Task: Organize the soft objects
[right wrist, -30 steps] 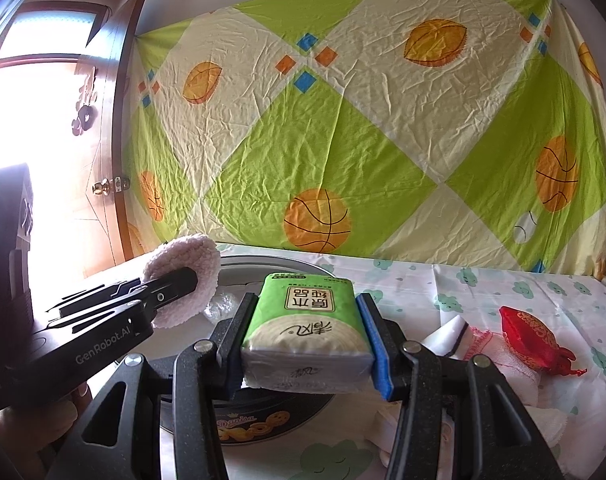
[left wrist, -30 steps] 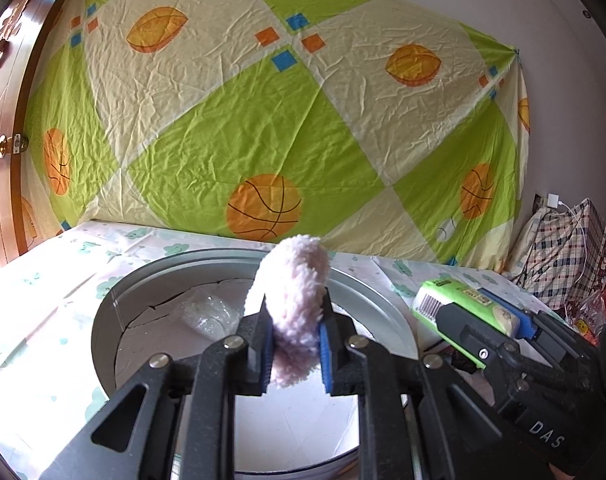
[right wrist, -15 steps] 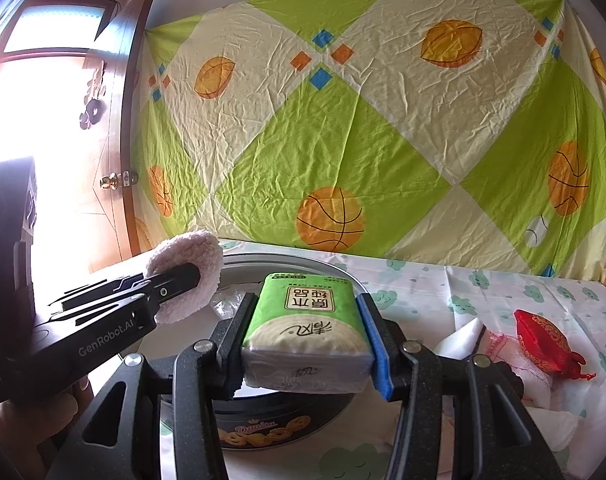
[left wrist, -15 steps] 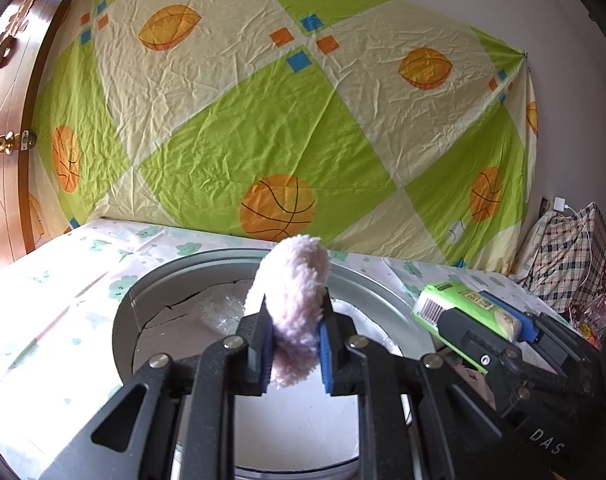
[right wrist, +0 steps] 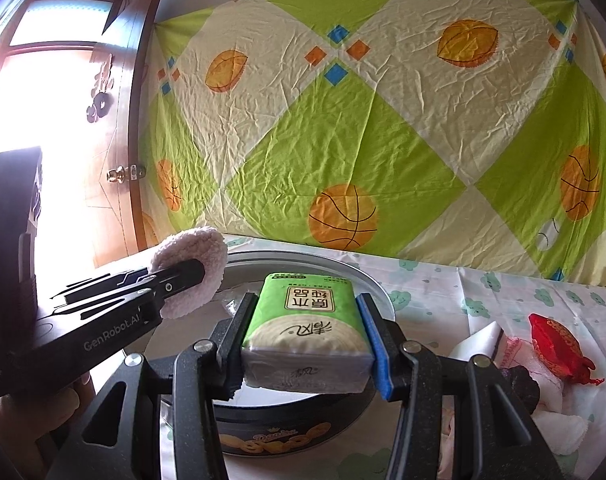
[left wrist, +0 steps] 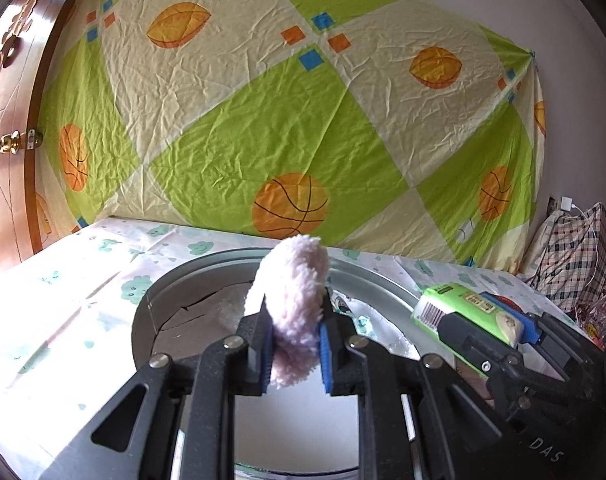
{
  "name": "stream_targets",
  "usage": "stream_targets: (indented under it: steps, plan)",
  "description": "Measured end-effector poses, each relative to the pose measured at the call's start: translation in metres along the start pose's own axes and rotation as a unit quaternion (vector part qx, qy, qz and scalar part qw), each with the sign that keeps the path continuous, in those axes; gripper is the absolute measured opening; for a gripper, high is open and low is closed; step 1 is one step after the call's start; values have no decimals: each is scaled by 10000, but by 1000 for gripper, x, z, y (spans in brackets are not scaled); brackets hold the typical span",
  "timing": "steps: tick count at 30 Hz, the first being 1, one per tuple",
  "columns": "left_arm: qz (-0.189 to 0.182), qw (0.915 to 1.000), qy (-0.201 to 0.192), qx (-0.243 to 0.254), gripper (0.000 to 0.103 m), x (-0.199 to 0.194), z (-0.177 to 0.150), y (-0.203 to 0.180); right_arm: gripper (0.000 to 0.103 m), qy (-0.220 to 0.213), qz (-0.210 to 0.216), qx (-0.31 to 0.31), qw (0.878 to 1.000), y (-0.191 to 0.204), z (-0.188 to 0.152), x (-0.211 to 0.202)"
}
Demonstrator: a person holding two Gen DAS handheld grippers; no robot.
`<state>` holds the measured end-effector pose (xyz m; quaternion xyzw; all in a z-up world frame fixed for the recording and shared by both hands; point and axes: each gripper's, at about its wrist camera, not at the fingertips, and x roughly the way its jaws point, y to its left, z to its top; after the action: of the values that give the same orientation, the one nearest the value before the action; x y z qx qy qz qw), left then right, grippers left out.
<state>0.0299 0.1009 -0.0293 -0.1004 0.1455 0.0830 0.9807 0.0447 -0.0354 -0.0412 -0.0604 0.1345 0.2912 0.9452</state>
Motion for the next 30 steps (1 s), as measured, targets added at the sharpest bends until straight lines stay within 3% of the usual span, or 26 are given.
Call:
stream_targets:
  steps: [18,30]
  plan:
    - [177,9997,77,119,16,6,3,10,52,88,128,-68,9999,6,2,8]
    - [187,9991,365,118,16,19,10,18,52,111,212,23,9997,0,15,12]
